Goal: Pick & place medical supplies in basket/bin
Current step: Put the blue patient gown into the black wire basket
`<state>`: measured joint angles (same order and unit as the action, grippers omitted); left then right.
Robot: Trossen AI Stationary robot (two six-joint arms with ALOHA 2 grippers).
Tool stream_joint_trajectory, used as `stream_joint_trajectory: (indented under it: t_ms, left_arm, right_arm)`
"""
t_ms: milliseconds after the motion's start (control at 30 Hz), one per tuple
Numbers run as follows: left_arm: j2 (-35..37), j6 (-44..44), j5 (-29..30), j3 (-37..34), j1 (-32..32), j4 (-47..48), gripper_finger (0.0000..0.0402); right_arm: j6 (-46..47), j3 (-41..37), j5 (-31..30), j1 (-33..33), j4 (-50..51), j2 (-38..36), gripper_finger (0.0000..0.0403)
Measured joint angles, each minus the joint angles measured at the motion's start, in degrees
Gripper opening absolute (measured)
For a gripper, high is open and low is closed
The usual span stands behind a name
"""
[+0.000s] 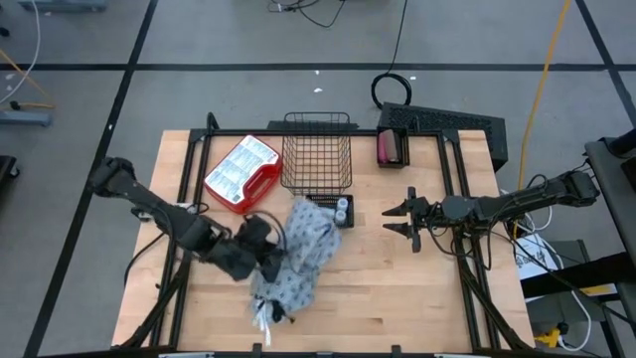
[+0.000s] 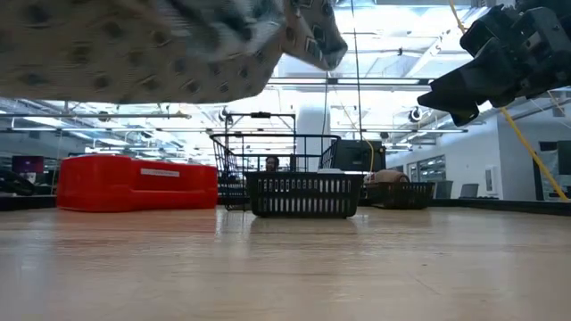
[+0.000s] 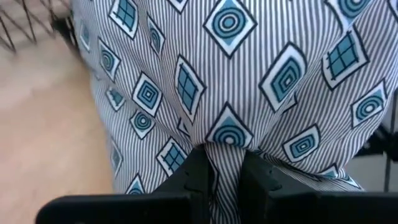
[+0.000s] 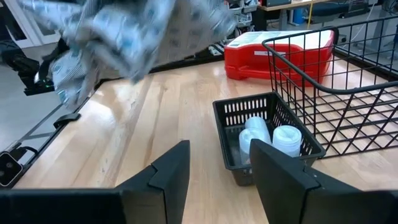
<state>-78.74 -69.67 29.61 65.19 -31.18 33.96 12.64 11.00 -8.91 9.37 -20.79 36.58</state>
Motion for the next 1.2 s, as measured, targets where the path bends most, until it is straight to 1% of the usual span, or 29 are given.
stream_joint_trajectory:
  t_ms: [167, 267, 500, 633, 700, 767, 833, 900, 1067, 1200]
  left_arm:
    - [4.1, 7.8, 0.3, 0.1, 5.4, -2.4, 0.0045]
    - [6.1, 14.1, -1.9, 0.1, 10.7, -4.0, 0.0045]
    - [10.0, 27.2, -9.5, 0.1, 27.3, -9.7, 0.0045]
    - [9.9, 31.8, -14.5, 0.1, 38.2, -13.0, 0.0045]
    - [9.1, 32.6, -16.7, 0.1, 43.5, -14.8, 0.0045]
    - [7.6, 31.4, -18.8, 0.1, 48.6, -17.2, 0.0045]
    - [5.8, 30.4, -21.8, 0.1, 52.9, -18.8, 0.0045]
    - [3.4, 30.2, -25.0, 0.1, 56.1, -22.5, 0.0045]
    - [-3.4, 28.4, -31.6, 0.1, 61.0, -27.2, 0.0045]
    - [-8.9, 27.5, -32.6, 0.1, 61.8, -28.4, 0.0045]
  right_arm:
    - [0.0, 0.0, 0.0, 0.0, -0.3, 0.0, 0.0155]
    - [0.0, 0.0, 0.0, 0.0, -0.4, 0.0, 0.0155]
    - [0.0, 0.0, 0.0, 0.0, -0.4, 0.0, 0.0155]
    - [0.0, 0.0, 0.0, 0.0, -0.6, 0.0, 0.0155]
    - [0.0, 0.0, 0.0, 0.0, -0.8, 0.0, 0.0155]
    - [0.0, 0.0, 0.0, 0.0, -0.9, 0.0, 0.0155]
    - [0.0, 0.0, 0.0, 0.0, -0.8, 0.0, 0.0155]
    - [0.0, 0.0, 0.0, 0.0, -0.8, 0.0, 0.0155]
    - [0.0, 0.0, -0.2, 0.0, -0.8, 0.0, 0.0155]
    - [0.0, 0.0, -0.2, 0.0, -0.8, 0.0, 0.0155]
